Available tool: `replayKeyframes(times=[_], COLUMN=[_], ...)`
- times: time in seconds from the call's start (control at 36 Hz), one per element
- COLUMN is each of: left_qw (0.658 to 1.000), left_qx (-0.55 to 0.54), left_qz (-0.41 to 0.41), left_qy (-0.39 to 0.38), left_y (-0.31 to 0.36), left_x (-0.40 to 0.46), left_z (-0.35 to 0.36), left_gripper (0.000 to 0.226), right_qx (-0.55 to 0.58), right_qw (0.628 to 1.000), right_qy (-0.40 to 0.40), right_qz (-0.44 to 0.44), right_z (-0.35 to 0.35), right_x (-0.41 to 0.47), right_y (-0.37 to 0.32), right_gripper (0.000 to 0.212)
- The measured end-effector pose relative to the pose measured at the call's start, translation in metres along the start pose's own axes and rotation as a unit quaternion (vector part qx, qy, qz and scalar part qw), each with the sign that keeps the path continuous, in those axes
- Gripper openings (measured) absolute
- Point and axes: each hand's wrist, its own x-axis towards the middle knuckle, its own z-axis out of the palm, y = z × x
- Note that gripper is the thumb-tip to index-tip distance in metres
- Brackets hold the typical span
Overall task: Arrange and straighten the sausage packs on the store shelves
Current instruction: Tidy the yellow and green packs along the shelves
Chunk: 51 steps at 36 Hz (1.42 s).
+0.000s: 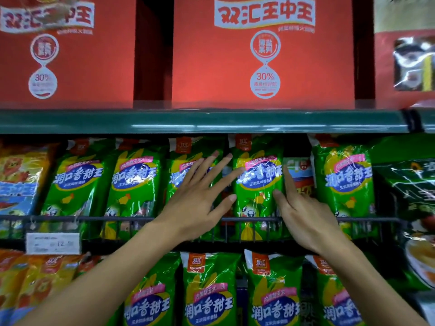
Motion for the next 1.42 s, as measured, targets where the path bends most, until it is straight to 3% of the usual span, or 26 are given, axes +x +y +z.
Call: replayKeyframes(times=[0.17, 0.44, 0.72, 0.81, 0.97, 1.11, 1.17, 1.31, 1.42], left_qw=[1.000, 1.000, 1.000, 0.999, 0.977, 0.952, 0.947, 0.936, 0.939], left_qx=[0.023, 0.003, -0.004, -0.021, -0.152, -0.255, -0.277, -0.323, -0.298], left_qz=[-0.006, 0.005, 0.022, 0.028, 0.005, -0.025, -0.036, -0.131, -0.168], left_qy=[-0.006, -0.003, -0.012, -0.003, 0.150, 0.167, 0.157, 0.049, -0.043], left_y=[0.001, -0.001, 0.000, 0.000, 0.025, 0.094, 0.119, 0.150, 0.158], left_x=[-0.001, -0.005, -0.004, -0.005, 0.005, 0.034, 0.051, 0.097, 0.120], left_z=[0.005, 0.006, 0.003, 0.001, 0.004, 0.002, 0.002, 0.016, 0.033], left_gripper=[0.057, 0.057, 0.058, 0.057, 0.043, 0.040, 0.043, 0.070, 0.091], right_qx=[-0.032, -0.037, -0.026, 0.035, 0.203, 0.200, 0.171, 0.006, -0.085], right_qw=[0.999, 0.998, 1.000, 0.998, 0.961, 0.948, 0.958, 0.992, 0.991], right_qy=[0.042, 0.042, 0.000, -0.013, 0.118, 0.224, 0.213, 0.104, 0.067], right_qz=[0.010, 0.014, -0.014, -0.053, -0.149, -0.107, -0.085, -0.075, -0.083], right_z=[0.010, 0.009, 0.002, -0.010, -0.047, -0.074, -0.080, -0.091, -0.101], right_x=[0.000, -0.001, 0.001, -0.002, -0.029, -0.034, -0.028, -0.013, 0.005], right_y=[0.001, -0.001, 0.001, 0.012, 0.071, 0.129, 0.144, 0.151, 0.150], right_gripper=[0.065, 0.064, 0.066, 0.066, 0.052, 0.054, 0.059, 0.077, 0.070])
